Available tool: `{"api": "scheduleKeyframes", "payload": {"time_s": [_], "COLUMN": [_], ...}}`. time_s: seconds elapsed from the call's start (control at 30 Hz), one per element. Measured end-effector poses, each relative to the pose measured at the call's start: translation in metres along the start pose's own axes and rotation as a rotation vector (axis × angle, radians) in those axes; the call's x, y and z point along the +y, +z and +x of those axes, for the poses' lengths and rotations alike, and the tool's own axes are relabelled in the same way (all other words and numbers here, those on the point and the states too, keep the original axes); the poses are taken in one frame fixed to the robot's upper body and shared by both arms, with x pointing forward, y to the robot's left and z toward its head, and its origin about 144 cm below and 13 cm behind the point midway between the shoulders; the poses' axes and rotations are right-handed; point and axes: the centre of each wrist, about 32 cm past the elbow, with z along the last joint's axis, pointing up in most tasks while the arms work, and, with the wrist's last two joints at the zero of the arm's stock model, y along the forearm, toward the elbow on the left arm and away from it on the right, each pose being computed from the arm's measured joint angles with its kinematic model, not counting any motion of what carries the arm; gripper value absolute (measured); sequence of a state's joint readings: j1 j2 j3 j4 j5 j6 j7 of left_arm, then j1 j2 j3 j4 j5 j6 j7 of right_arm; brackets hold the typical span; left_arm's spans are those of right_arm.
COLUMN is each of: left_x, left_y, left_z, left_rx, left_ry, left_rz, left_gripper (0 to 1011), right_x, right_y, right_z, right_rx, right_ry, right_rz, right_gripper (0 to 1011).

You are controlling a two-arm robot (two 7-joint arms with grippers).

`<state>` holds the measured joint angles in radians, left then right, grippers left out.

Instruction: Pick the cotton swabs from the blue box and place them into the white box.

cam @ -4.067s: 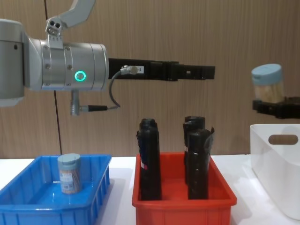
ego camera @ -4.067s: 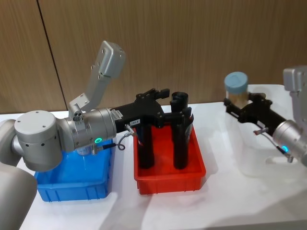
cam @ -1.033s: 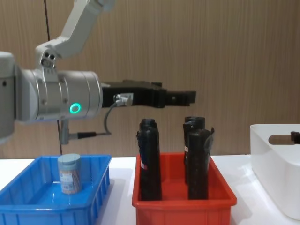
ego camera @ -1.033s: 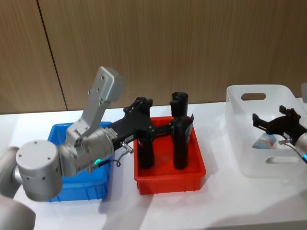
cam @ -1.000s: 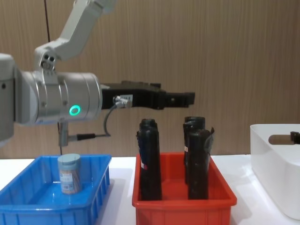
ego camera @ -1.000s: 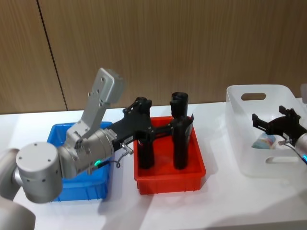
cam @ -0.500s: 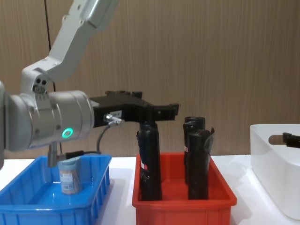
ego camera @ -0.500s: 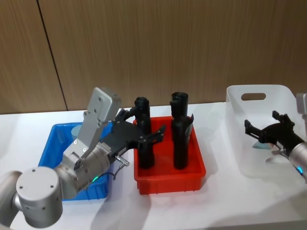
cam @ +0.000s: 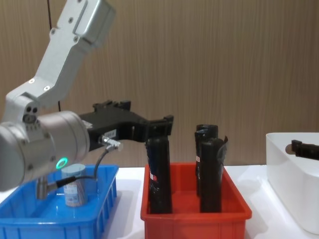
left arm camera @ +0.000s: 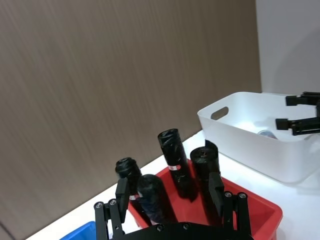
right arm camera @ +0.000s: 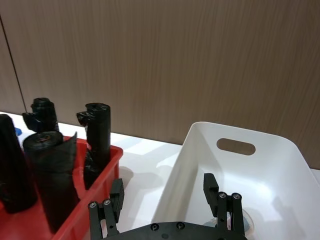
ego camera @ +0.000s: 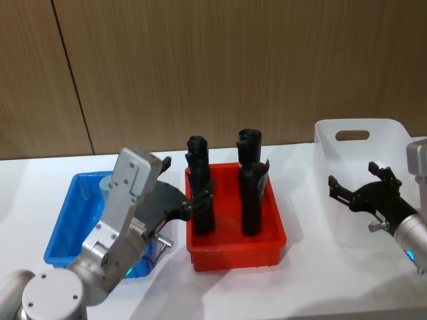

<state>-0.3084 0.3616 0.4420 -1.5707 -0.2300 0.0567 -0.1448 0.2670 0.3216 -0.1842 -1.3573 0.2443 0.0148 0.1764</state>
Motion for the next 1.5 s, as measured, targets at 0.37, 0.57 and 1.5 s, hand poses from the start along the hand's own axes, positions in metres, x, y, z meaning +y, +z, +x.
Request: {"api": "scheduleKeyframes", "payload": {"time_s": [0.37,0.57,1.5], "left_x": [0.016,0.018,0.018], "left_y": [-0.007,-0.008,-0.008], "left_z": [-0.015,-0.017,-0.017], "left_rx": [-0.020,-0.022,-0.021], "left_ry": [0.089,0.099,0.100], "left_rz": [-0.018,-0.021,-0.020], "left_gripper": [1004,1004,1004], "right_x": [-0.022,-0.036,-0.070], "right_y": [0.005,0.010,0.024], "right_z": [-0.024,-0.038,-0.070], "right_rx": [0.014,0.026,0.066], "right_ry": [0.019,0.031,0.058], "right_rz": [0.031,0.050,0.093], "right_gripper": [1001,1002,1001]}}
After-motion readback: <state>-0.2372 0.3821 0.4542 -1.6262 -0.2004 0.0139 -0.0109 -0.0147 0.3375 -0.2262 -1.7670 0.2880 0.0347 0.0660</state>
